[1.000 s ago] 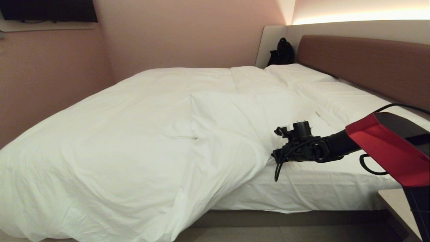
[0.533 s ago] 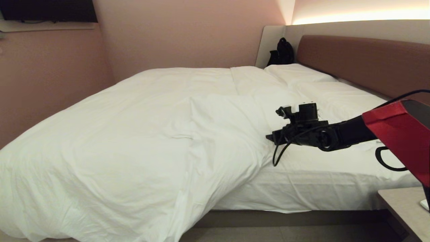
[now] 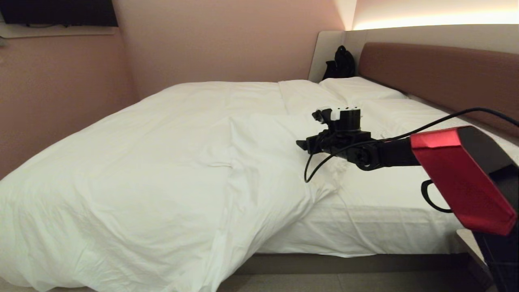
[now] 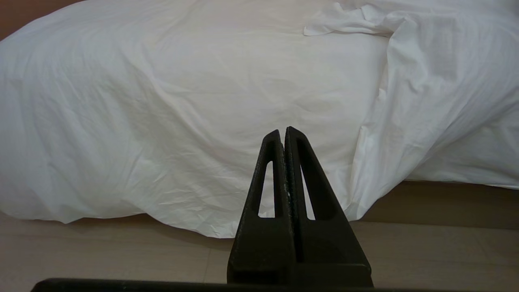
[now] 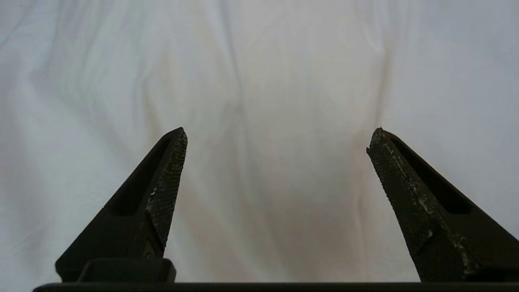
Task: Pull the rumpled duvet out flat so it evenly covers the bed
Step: Flatten the corners of the folded blanket
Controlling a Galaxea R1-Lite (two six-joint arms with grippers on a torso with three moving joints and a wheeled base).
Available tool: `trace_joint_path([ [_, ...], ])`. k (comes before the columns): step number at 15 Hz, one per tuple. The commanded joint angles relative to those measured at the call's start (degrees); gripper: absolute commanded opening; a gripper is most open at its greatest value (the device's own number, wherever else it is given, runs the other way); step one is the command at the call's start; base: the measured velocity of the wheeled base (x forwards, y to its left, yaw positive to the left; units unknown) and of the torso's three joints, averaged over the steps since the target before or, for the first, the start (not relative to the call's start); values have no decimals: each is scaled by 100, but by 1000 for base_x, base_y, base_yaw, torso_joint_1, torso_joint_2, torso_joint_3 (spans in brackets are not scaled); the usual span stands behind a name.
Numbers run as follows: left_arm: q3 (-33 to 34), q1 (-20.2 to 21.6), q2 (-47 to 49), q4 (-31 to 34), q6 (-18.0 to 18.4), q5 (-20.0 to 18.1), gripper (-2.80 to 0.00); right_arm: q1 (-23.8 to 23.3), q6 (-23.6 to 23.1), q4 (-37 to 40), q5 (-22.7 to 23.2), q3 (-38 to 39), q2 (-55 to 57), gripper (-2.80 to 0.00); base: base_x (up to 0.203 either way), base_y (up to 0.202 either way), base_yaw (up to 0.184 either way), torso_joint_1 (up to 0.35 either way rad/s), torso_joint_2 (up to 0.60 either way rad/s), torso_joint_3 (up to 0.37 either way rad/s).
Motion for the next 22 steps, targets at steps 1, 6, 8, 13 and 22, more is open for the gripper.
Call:
trace_joint_path([
  [1,-7,2,0,-2,-5,3,-280,75,-30,-6,-18,-237,417,0,0,0,0,0,0,0],
  [6,-6,2,0,-2,4,3,-280,128,-100,-67,-18,-237,716,0,0,0,0,0,0,0],
  [8,2,2,0,-2,4,3,-280,122,-87,-108,-22,-229,631,0,0,0,0,0,0,0],
  [13,1,2,0,-2,-3,3,-280,128,-112,-129,-176,-205,354,0,0,0,0,0,0,0],
  [22,2,2,0,-2,4,3,-280,129,-222,-504,-132,-237,1196,0,0,0,0,0,0,0],
])
